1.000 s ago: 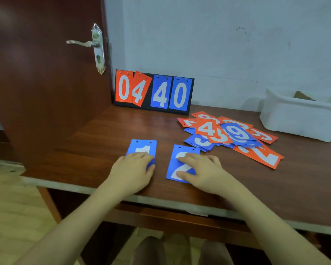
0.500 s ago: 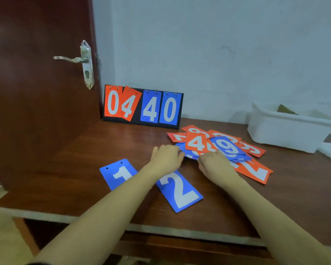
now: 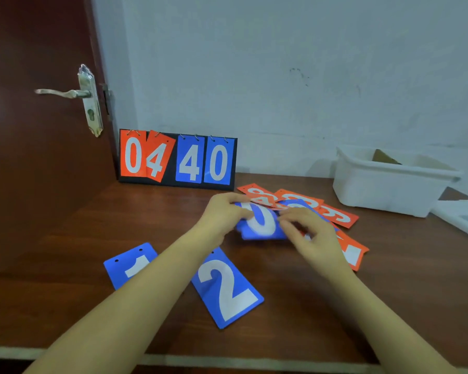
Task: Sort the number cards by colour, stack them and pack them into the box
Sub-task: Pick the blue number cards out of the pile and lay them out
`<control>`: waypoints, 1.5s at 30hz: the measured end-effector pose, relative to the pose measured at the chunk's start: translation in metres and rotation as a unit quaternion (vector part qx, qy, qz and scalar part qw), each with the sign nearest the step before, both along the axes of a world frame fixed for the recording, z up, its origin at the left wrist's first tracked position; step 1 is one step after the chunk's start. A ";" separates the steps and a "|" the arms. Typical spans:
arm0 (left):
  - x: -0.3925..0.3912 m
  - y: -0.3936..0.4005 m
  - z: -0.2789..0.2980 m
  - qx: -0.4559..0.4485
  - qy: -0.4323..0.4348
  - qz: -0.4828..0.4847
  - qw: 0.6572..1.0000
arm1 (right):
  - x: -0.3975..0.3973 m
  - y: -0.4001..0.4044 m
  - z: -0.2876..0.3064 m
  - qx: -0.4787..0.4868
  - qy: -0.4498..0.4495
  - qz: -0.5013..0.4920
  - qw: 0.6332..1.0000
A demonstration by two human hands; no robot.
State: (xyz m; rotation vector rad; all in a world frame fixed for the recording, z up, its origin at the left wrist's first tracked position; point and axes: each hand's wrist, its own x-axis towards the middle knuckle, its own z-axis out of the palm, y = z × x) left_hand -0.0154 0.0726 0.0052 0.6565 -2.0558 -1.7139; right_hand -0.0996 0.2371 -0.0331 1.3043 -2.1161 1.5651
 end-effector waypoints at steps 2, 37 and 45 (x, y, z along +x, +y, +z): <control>0.014 0.005 -0.004 -0.029 0.026 0.009 0.999 | 0.006 -0.005 0.000 -0.037 -0.193 -0.035 0.980; 0.259 -0.146 -0.063 -0.293 -0.175 0.302 0.890 | 0.218 -0.228 -0.018 0.101 -0.198 0.040 0.974; 0.263 -0.147 -0.071 -0.379 -0.247 0.235 0.860 | 0.240 -0.239 -0.025 0.335 0.095 -0.047 0.936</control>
